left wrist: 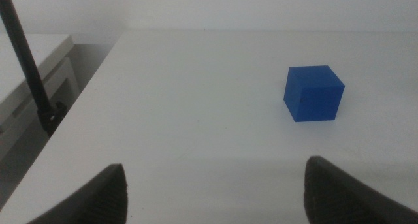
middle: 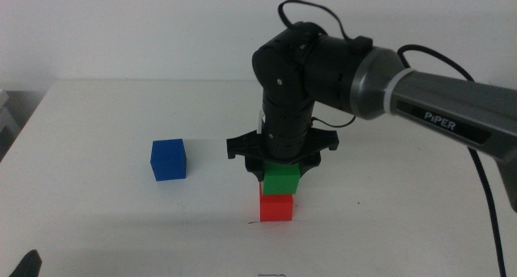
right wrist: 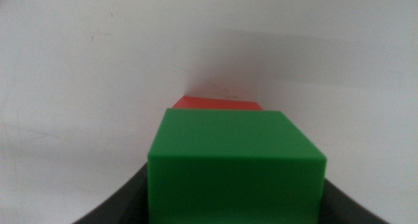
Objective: Stack red cubes first, then green, then blue cubes in a specific spot.
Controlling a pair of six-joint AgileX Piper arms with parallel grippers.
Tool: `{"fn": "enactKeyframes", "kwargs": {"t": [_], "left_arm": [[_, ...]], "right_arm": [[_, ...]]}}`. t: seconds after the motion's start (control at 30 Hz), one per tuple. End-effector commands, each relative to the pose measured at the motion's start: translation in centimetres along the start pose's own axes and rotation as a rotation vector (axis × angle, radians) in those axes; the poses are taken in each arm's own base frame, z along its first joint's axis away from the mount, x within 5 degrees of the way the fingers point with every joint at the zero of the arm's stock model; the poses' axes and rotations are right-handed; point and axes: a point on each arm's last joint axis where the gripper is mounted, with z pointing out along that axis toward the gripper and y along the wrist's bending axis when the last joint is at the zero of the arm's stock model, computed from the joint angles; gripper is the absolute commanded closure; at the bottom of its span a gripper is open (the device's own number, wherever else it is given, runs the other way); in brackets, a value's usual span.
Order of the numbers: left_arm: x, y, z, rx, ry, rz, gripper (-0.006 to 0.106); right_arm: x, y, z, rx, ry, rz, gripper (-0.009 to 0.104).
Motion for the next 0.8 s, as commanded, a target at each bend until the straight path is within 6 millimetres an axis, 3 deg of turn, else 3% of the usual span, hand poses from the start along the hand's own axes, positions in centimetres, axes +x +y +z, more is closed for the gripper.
{"fn": "enactKeyframes", "kwargs": {"t": [0.0,0.6,0.67,0.7,0.77], "left_arm": [[-1.0,-0.1,-0.3,0.01,-0.108,-0.024,0.009],[-1.0,-0.1,-0.3,0.01,-0.108,-0.024,0.009],[-1.0,-0.1,-0.3,0.01,-0.108,-0.024,0.009],[-1.0,-0.1,-0.3,0.01,-0.108,-0.024,0.009],[-1.0,-0.1,-0.3,0.01,-0.108,-0.024,0.009]], "right_arm": [[-0.6,-0.1,-3.1,-0.04,-0.091,-0.001,0.096],[-0.3,0.6,-1.3,-0.018,-0.057,-0.011,0.095],[-0.3,0.6,-1.3,-0.015,-0.059,-0.01,0.084],[-0.5,0.6,-1.3,-0.016,-0.071,-0.013,0.044],[-0.5,0.5,-1.4,-0.013,-0.077,-0.012,0.036]]}}
